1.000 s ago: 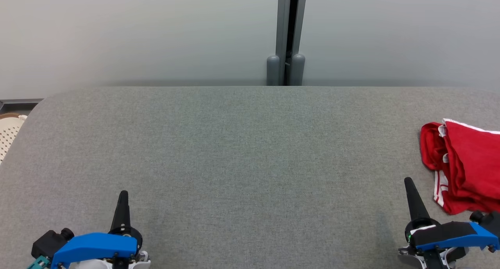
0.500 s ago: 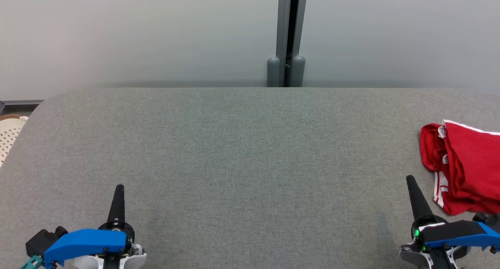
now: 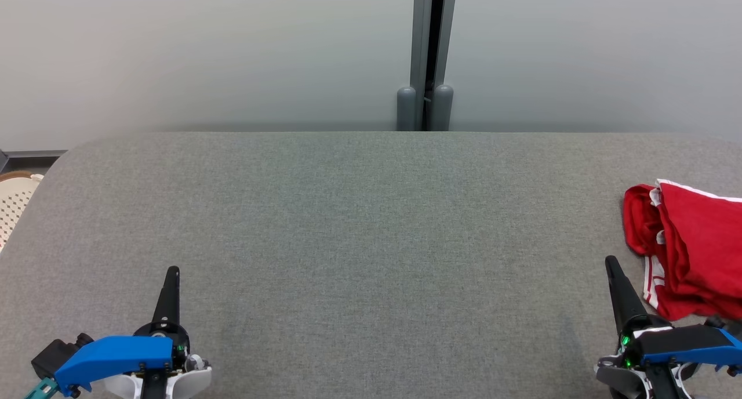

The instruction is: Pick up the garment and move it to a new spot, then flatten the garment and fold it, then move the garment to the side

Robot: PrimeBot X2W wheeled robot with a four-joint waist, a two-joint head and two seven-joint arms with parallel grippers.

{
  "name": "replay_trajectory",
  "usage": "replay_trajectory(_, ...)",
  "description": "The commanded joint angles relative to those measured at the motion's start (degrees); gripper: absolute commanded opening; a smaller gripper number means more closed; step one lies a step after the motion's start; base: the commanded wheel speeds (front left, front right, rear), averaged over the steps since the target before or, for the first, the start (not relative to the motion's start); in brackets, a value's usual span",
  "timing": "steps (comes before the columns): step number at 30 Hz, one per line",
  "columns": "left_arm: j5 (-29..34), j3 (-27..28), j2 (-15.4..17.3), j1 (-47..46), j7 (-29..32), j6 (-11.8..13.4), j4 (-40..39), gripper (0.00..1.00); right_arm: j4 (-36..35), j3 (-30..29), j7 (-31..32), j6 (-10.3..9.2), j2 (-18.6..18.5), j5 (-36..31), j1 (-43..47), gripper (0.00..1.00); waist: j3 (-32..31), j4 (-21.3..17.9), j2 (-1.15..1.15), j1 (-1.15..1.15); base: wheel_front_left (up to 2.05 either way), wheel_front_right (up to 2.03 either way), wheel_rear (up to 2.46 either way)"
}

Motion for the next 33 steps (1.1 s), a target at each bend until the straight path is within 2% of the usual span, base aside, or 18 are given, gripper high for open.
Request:
replay_trajectory(1, -1.1, 0.6, 0.0, -1.1, 0.4, -0.4, -0.6, 0.00, -0.6, -0.2, 0.3, 0.02, -0.3, 1.4, -0.9, 0.00, 0.0, 0.0, 0.00, 0.00, 0.00, 0.00, 0.00)
replay_trajectory(33, -12.4, 3.0, -0.2, -2.0, 3.7, -1.5, -1.7, 0.00, -1.5, -1.3, 3.7, 0.02, -0.3, 14.6, -1.1, 0.00, -0.7, 0.1, 0.00, -0.01, 0.00, 0.00, 0.00)
